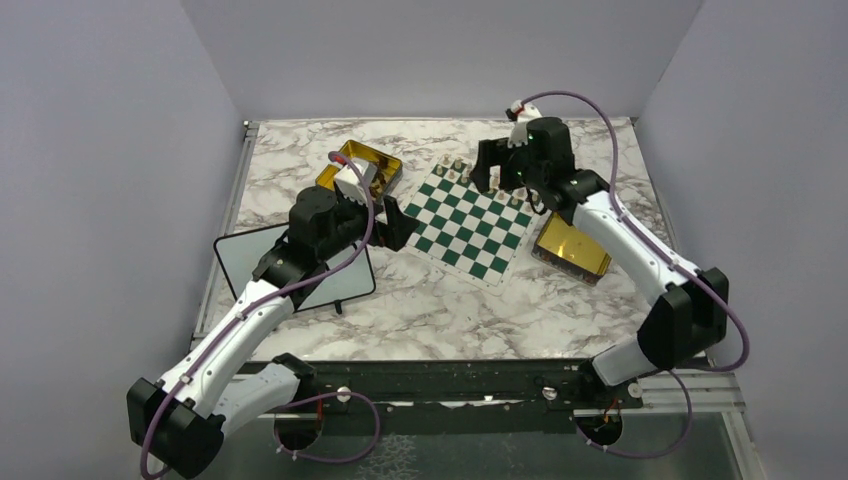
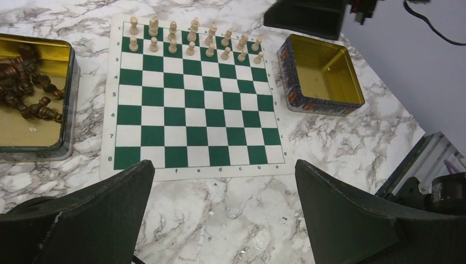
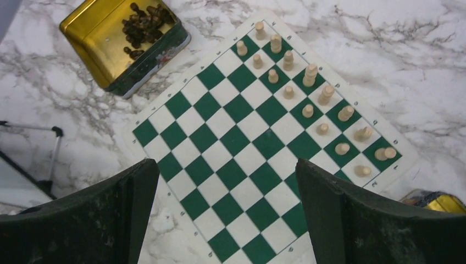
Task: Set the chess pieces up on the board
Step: Reset both arms
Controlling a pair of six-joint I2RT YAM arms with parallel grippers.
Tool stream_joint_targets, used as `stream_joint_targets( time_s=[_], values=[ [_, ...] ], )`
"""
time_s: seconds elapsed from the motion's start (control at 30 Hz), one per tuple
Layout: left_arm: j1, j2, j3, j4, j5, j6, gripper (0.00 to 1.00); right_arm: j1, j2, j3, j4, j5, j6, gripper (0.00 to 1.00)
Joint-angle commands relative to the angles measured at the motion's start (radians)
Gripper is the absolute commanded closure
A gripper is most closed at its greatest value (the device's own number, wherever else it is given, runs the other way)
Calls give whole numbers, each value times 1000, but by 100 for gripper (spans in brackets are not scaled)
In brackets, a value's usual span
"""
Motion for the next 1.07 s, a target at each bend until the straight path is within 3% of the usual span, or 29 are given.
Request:
stream_joint_targets(
  time_s=[0.0,0.37,0.57,1.03],
  values=[
    [2,0,43,-28,6,-70,1,5,-172,-148,73,-52,115,0],
    [2,-13,58,-22,56,-128,1,4,-433,-359,82,-36,213,0],
    [2,-17,53,-14,74,-176,1,4,-447,-389,91,-110,231,0],
    [2,-12,33,-8,53,-151,1,4,-457,-409,106,-101,228,0]
  ],
)
